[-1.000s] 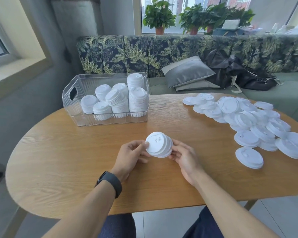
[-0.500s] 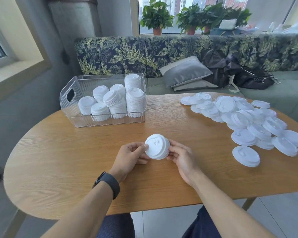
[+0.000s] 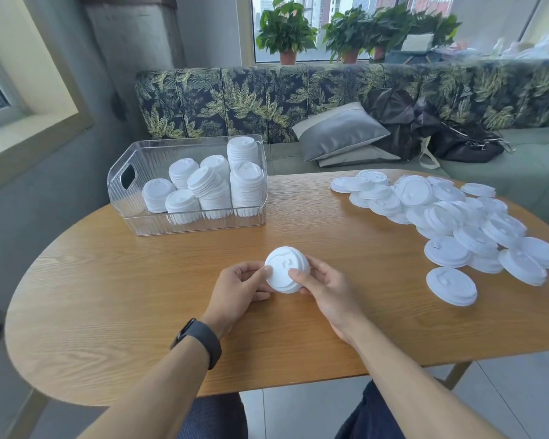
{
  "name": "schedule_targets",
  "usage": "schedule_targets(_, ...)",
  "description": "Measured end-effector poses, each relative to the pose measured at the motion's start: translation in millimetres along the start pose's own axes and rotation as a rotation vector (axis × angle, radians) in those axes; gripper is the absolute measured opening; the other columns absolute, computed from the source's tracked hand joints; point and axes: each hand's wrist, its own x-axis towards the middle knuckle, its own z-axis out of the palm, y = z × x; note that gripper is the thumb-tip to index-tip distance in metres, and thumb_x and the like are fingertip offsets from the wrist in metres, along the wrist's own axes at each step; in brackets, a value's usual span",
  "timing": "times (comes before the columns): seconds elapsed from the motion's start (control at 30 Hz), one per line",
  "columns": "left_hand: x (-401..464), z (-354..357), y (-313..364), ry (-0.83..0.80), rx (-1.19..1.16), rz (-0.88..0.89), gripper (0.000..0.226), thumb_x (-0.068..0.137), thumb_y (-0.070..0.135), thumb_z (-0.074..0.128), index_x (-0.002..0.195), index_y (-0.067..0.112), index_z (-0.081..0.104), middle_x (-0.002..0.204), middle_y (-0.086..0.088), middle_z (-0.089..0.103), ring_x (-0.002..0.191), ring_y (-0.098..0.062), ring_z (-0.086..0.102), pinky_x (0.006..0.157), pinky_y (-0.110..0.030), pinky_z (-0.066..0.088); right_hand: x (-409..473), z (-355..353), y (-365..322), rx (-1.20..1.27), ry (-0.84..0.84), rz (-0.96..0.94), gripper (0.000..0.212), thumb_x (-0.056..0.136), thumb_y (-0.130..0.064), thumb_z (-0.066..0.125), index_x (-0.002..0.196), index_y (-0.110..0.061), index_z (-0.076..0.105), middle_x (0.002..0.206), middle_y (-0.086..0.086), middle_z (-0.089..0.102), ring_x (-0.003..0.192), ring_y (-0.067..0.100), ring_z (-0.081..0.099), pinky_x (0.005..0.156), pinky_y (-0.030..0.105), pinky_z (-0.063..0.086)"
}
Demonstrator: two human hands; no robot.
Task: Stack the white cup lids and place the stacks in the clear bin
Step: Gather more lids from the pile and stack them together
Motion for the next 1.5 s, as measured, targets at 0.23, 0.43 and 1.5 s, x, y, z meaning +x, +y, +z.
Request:
schedule_targets(0.23, -3.5, 0.0, 5.4, 0.028, -0.051, 0.014, 0.028, 0.098, 0.032, 0.069, 0.109, 0.006, 0.073, 0.088, -0.005, 0.079, 0.078, -0.015, 0.074, 0.074, -0.028, 0.063, 0.2, -1.6, 1.8, -0.046, -0.039, 0.0, 0.024, 0.096, -0.024, 0.069, 0.12, -0.029, 0.075, 0.104, 0.003, 0.079, 0.079, 0.009, 0.062, 0.073, 0.023, 0.052)
schedule_targets(0.43, -4.5, 0.1, 5.8, 0.013, -0.007, 0.014, 0.031, 0.096, 0.039, 0.071, 0.111, 0.012, 0.076, 0.097, -0.005, 0.081, 0.086, -0.016, 0.075, 0.081, -0.032, 0.062, 5.9, -5.6, 4.0, 0.013, -0.049, 0.054, 0.022, 0.097, -0.023, 0.068, 0.117, -0.022, 0.077, 0.109, 0.004, 0.079, 0.093, 0.015, 0.068, 0.086, 0.034, 0.054)
schedule_targets(1.5, -3.6, -2.7, 6.4, -0.054, -0.003, -0.028, 0.043, 0.078, 0.028, 0.089, 0.113, 0.011, 0.072, 0.104, -0.01, 0.079, 0.098, -0.021, 0.077, 0.09, -0.035, 0.06, 12.0, -13.0, 11.4, 0.205, -0.041, 0.103, 0.041, 0.096, -0.008, 0.07, 0.136, -0.006, 0.06, 0.122, 0.009, 0.075, 0.115, 0.022, 0.072, 0.105, 0.041, 0.055)
